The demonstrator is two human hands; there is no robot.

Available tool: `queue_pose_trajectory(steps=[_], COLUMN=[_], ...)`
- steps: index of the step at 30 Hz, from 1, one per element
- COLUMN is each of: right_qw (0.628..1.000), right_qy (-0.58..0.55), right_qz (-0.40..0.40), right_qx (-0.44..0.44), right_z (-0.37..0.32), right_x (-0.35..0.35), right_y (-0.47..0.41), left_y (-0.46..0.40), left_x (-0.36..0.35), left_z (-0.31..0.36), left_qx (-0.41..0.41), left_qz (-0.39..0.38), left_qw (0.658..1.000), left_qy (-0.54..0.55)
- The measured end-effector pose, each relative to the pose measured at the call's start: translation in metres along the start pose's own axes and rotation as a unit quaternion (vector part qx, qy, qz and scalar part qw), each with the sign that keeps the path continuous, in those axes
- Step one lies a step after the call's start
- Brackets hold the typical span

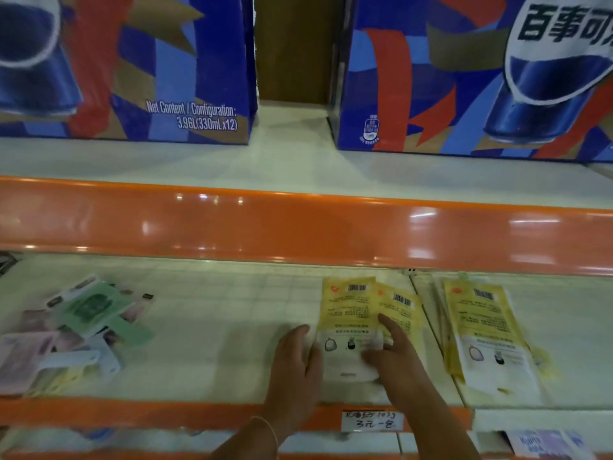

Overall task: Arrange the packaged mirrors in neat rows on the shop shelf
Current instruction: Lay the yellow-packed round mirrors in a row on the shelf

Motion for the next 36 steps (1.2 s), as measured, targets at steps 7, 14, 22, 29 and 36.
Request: queue_pose_trajectory(steps=[7, 14, 22, 29, 36], right_qw=[0.996, 0.984, 0.987, 0.992, 0.993], right_qy=[-0.049, -0.052, 0.033, 0.018, -0.079], right_qz=[-0.077, -0.163, -0.148, -0.097, 0.032], right_qx=[0.018, 0.038, 0.046, 0.08, 0.086], right_z=[0.006, 0.001, -0.007, -0.019, -0.024], right_x=[-0.013, -0.027, -0.011, 0.039, 0.149], right_y=[0.018, 0.035, 0.035, 0.024, -0.005], left_y=[-0.006, -0.009, -0.008, -0.01, 0.003], left_x=[-0.003, -0.006, 0.0, -0.042, -0.104], left_z=[-0.014, -0.022, -0.021, 0.005, 0.079], left_qx=[0.089, 0.317, 0.281, 0.262, 0.147], left_qz=[-0.03, -0.087, 0.039, 0.014, -0.105], left_qw=[0.989, 0.881, 0.908, 0.941, 0.976], left_qy=[0.112, 0.341, 0.309, 0.215, 0.122])
Point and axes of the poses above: each hand's wrist, its own y-axis away from the middle knuckle, its own x-axis out of the back of the hand, z = x × y, the point moved 10 cm from there along -y, towards the middle knuckle, and after that the axes turned 7 degrees about z, right-handed, at the moved point
